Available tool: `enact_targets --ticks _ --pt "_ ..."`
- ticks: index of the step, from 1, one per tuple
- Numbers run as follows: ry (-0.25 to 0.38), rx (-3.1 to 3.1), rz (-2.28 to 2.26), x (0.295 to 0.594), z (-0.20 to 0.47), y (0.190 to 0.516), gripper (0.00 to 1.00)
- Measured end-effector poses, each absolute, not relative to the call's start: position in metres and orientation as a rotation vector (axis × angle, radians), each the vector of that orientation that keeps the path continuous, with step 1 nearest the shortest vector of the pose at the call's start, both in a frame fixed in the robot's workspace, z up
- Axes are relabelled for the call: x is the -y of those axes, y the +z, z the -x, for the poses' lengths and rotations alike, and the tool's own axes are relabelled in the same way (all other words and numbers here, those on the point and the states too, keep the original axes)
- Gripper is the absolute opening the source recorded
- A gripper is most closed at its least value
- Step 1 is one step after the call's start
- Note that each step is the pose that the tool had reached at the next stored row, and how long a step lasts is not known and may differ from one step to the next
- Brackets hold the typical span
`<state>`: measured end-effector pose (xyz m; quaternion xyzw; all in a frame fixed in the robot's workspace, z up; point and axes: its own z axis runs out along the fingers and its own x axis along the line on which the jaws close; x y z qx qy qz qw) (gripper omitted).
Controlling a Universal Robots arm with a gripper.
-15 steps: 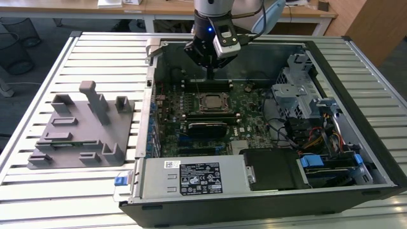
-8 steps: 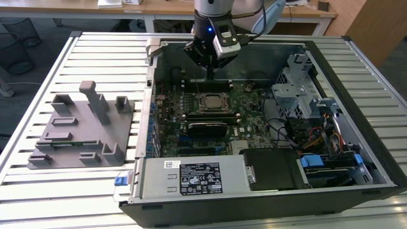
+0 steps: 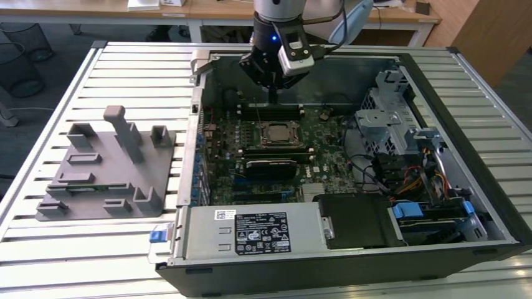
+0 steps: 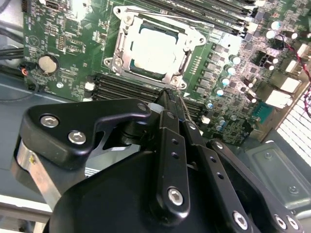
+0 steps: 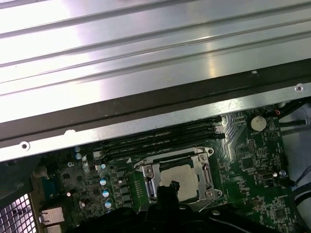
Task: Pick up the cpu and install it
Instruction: 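Install the first cpu locking lever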
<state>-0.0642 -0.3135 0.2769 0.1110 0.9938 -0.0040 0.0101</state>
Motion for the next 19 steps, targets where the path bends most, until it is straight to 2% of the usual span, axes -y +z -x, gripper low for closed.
enact_targets --ticks 8,19 --pt "-0.010 -3.117 -0.162 0.314 0.065 0.275 0.11" --pt "-0.010 -3.118 -0.143 0.313 0.092 0.273 0.11"
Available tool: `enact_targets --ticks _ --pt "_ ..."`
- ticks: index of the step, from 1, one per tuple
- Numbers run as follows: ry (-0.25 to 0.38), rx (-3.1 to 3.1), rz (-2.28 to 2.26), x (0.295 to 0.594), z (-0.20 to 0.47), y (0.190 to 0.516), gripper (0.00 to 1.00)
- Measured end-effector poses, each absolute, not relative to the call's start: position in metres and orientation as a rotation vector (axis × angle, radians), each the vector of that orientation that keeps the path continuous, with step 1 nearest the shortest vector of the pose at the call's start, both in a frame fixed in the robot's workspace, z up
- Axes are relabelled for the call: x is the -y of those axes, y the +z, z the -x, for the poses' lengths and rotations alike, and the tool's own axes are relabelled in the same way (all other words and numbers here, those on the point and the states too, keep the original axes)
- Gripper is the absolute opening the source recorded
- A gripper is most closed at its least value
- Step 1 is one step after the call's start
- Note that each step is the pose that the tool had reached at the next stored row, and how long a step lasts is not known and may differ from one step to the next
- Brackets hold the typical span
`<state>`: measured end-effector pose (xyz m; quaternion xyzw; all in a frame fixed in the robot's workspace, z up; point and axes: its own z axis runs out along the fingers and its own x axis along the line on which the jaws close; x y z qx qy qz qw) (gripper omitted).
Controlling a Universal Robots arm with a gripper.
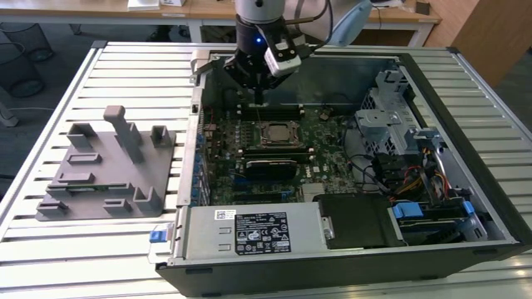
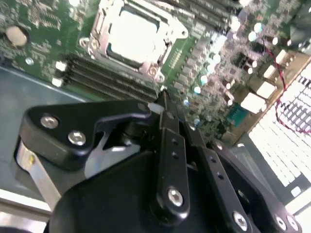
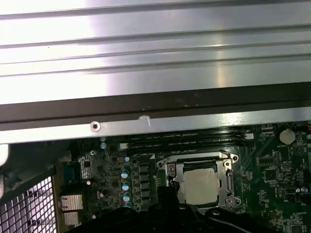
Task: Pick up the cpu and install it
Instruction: 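Install the first cpu locking lever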
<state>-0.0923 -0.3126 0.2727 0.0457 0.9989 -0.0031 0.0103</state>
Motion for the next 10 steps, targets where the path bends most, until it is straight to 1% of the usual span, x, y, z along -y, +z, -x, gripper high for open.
enact_targets --ticks 4,10 --pt "-0.009 -3.120 -0.054 0.313 0.094 0.271 0.11" --pt "-0.007 -3.119 -0.052 0.313 0.103 0.268 0.11"
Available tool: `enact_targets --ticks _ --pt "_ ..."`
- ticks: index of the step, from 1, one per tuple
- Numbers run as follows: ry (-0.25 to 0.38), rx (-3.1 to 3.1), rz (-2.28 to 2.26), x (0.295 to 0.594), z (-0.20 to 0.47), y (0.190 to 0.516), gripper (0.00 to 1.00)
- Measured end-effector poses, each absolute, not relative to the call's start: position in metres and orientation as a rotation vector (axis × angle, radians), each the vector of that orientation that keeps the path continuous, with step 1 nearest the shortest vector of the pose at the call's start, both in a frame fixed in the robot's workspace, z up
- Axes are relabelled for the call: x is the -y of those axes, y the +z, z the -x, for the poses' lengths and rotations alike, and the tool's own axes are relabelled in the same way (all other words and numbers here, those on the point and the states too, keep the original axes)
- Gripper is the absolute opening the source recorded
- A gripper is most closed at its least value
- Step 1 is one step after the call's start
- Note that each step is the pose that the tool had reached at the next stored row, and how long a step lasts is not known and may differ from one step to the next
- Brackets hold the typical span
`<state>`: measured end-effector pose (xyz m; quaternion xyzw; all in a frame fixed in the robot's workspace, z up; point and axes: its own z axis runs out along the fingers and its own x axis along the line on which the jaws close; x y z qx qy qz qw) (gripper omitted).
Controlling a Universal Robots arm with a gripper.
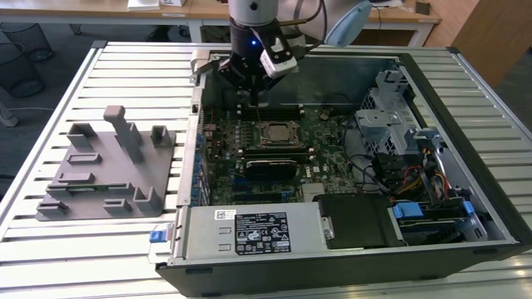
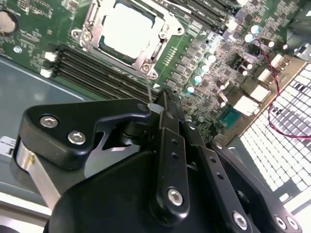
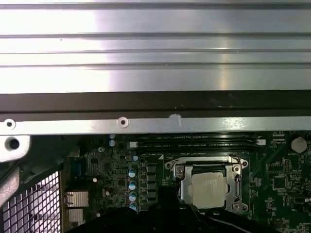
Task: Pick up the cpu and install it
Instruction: 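Install the first cpu locking lever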
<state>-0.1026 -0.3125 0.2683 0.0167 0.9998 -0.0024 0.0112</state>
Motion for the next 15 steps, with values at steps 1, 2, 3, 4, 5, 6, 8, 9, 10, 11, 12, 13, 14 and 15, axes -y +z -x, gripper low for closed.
enact_targets --ticks 1,2,3,4,5,6,8,9,10,11,12,13,14,15 --pt "-0.007 -3.119 -0.052 0.3125 0.1038 0.2680 0.11" --pt "-0.007 -3.119 -0.052 0.3125 0.1051 0.2678 0.11" --pt "-0.008 -3.119 -0.052 0.3125 0.1063 0.2676 0.11" --pt "-0.007 -3.119 -0.052 0.3124 0.1072 0.2674 0.11" --pt "-0.007 -3.119 -0.052 0.3122 0.1080 0.2672 0.11" --pt "-0.008 -3.119 -0.052 0.3119 0.1086 0.2671 0.11" --pt "-0.008 -3.119 -0.051 0.3109 0.1097 0.2668 0.11" --pt "-0.007 -3.119 -0.051 0.3105 0.1103 0.2666 0.11" --pt "-0.007 -3.119 -0.051 0.3101 0.1109 0.2664 0.11" --pt "-0.008 -3.119 -0.051 0.3096 0.1114 0.2663 0.11" --pt "-0.008 -3.119 -0.050 0.3089 0.1116 0.2662 0.11" --pt "-0.008 -3.119 -0.050 0.3079 0.1117 0.2661 0.11" --pt "-0.008 -3.119 -0.050 0.3068 0.1118 0.2659 0.11" --pt "-0.007 -3.119 -0.049 0.3055 0.1118 0.2658 0.11"
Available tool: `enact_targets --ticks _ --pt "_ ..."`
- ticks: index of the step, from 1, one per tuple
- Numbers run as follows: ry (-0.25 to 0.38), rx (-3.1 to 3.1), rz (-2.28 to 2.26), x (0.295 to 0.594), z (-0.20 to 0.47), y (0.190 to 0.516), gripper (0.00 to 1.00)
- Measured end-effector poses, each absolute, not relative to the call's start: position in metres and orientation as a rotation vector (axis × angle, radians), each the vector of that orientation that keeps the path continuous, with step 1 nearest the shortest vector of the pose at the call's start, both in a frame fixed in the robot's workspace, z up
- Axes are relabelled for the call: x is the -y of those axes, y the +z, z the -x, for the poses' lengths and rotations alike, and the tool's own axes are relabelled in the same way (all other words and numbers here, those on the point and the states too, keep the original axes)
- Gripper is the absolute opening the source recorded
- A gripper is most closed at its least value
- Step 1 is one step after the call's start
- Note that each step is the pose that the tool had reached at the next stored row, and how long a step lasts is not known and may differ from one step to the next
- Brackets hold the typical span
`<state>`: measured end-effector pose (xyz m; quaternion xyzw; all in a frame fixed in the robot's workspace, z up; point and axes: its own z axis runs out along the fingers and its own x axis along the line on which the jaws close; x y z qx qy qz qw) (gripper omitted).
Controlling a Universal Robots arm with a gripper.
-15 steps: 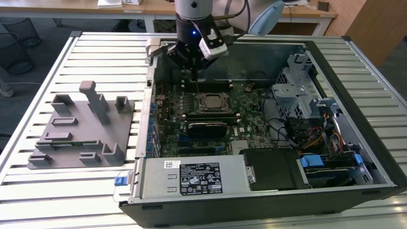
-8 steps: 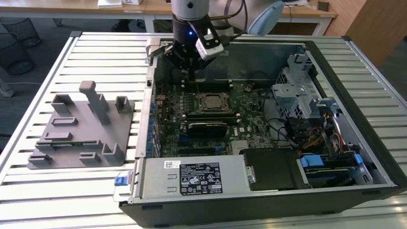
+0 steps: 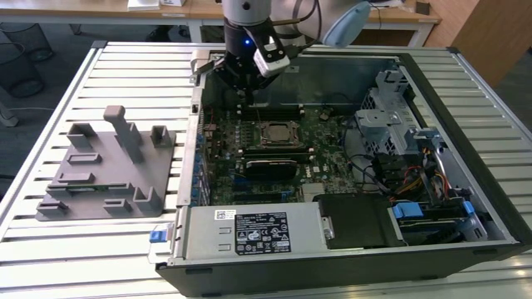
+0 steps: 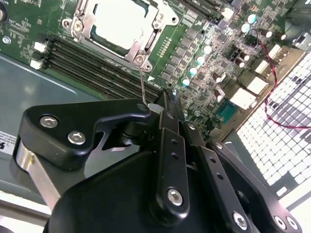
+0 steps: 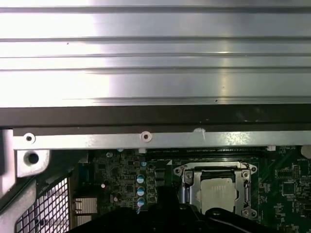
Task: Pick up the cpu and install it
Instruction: 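Install the first cpu locking lever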
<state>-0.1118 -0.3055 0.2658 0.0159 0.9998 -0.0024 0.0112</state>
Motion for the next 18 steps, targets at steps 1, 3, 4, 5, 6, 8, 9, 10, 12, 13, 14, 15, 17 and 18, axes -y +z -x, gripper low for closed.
enact_targets --ticks 1,3,4,5,6,8,9,10,12,13,14,15,17,18 --pt "-0.007 -3.119 -0.049 0.304 0.112 0.266 0.11" --pt "-0.008 -3.119 -0.047 0.301 0.112 0.265 0.11" --pt "-0.007 -3.119 -0.046 0.300 0.112 0.265 0.11" --pt "-0.007 -3.119 -0.044 0.300 0.111 0.265 0.11" --pt "-0.007 -3.119 -0.043 0.299 0.110 0.265 0.11" --pt "-0.007 -3.119 -0.042 0.299 0.104 0.265 0.11" --pt "-0.008 -3.119 -0.042 0.299 0.101 0.265 0.11" --pt "-0.008 -3.120 -0.042 0.299 0.097 0.265 0.11" --pt "-0.007 -3.120 -0.042 0.299 0.089 0.264 0.11" --pt "-0.007 -3.121 -0.042 0.299 0.085 0.264 0.11" --pt "-0.007 -3.121 -0.042 0.299 0.082 0.264 0.11" --pt "-0.007 -3.121 -0.042 0.299 0.079 0.264 0.11" --pt "-0.007 -3.121 -0.042 0.299 0.075 0.264 0.11" --pt "-0.007 -3.121 -0.042 0.299 0.074 0.264 0.11"
